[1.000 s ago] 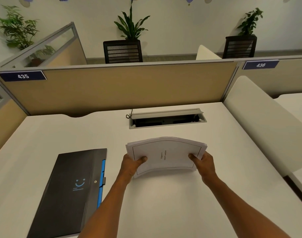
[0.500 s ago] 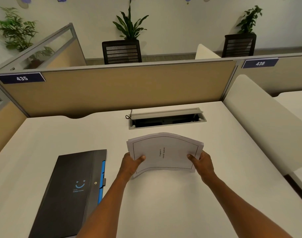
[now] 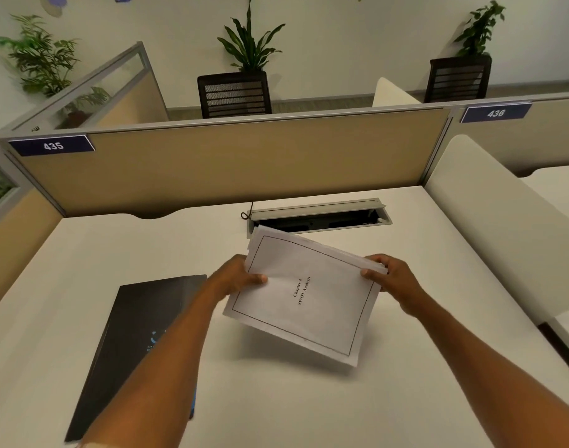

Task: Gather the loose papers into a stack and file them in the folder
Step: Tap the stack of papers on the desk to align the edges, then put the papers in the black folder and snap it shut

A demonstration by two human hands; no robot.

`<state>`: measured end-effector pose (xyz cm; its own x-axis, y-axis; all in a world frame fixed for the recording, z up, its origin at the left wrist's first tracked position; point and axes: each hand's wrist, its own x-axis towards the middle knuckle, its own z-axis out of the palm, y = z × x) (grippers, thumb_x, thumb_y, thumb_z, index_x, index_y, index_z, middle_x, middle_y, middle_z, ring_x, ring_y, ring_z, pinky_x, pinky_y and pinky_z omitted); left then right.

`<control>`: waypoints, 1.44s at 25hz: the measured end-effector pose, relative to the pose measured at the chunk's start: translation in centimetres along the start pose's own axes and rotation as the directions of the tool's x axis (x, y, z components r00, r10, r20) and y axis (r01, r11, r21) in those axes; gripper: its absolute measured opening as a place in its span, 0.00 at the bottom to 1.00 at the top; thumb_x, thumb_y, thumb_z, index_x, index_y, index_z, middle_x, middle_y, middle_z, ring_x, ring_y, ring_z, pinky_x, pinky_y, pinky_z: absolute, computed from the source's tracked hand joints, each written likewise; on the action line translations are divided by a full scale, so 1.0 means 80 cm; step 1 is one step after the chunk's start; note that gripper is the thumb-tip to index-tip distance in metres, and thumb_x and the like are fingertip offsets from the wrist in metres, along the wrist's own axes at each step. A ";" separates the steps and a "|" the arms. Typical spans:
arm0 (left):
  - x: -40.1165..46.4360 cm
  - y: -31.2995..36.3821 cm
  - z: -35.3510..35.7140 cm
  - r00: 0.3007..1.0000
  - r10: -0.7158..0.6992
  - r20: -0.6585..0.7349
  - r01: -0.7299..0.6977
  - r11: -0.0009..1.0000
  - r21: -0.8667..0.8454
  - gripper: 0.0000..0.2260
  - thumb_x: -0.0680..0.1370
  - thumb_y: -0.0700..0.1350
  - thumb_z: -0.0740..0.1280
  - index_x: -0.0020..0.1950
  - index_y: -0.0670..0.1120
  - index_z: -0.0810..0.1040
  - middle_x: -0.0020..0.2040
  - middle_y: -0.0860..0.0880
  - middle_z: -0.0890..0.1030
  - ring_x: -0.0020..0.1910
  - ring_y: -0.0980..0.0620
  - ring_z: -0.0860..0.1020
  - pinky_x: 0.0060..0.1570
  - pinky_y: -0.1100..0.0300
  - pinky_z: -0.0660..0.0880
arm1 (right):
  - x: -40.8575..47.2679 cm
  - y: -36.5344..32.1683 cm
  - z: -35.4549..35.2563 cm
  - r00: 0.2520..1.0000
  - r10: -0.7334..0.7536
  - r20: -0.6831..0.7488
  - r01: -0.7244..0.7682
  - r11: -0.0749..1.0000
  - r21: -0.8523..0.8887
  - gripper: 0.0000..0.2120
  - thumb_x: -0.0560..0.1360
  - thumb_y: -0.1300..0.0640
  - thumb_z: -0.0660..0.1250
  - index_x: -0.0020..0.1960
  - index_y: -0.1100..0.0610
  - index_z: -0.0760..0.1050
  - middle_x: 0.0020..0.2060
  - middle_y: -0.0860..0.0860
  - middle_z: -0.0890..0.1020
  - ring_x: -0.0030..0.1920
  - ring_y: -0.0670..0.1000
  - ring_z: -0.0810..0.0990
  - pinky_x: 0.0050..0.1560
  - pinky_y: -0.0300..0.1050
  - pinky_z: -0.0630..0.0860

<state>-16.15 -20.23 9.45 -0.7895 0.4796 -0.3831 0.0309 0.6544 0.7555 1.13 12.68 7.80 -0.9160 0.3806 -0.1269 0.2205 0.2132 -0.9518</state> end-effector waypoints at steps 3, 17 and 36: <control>-0.007 0.027 -0.028 0.988 0.018 0.156 -0.037 0.993 0.115 0.18 0.70 0.50 0.77 0.56 0.48 0.76 0.49 0.49 0.81 0.45 0.53 0.80 0.37 0.65 0.74 | 0.013 -0.029 -0.015 0.952 0.078 0.295 -0.024 0.983 -0.181 0.11 0.71 0.50 0.76 0.53 0.49 0.82 0.48 0.48 0.86 0.50 0.52 0.84 0.50 0.47 0.79; -0.050 0.037 -0.058 0.997 0.079 -0.013 -0.075 0.980 0.184 0.23 0.71 0.48 0.76 0.65 0.50 0.77 0.57 0.50 0.80 0.54 0.50 0.79 0.55 0.54 0.75 | 0.008 -0.048 0.098 0.836 0.029 0.548 0.083 0.980 -0.179 0.15 0.67 0.40 0.75 0.51 0.44 0.80 0.44 0.43 0.86 0.43 0.50 0.86 0.37 0.39 0.81; -0.120 -0.216 -0.013 0.825 -0.419 -0.380 0.555 0.726 0.406 0.51 0.65 0.69 0.70 0.78 0.49 0.50 0.79 0.42 0.48 0.75 0.29 0.52 0.66 0.29 0.59 | -0.040 0.007 0.237 0.972 0.146 0.183 -0.152 0.988 0.019 0.06 0.74 0.56 0.74 0.48 0.48 0.80 0.46 0.49 0.86 0.43 0.49 0.86 0.44 0.47 0.83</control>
<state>-9.75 -36.73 0.58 -0.8971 -0.1006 -0.4301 -0.1672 0.9786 0.1197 -2.16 -5.51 2.40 -0.9195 0.2368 -0.3138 0.3512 0.1360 -0.9264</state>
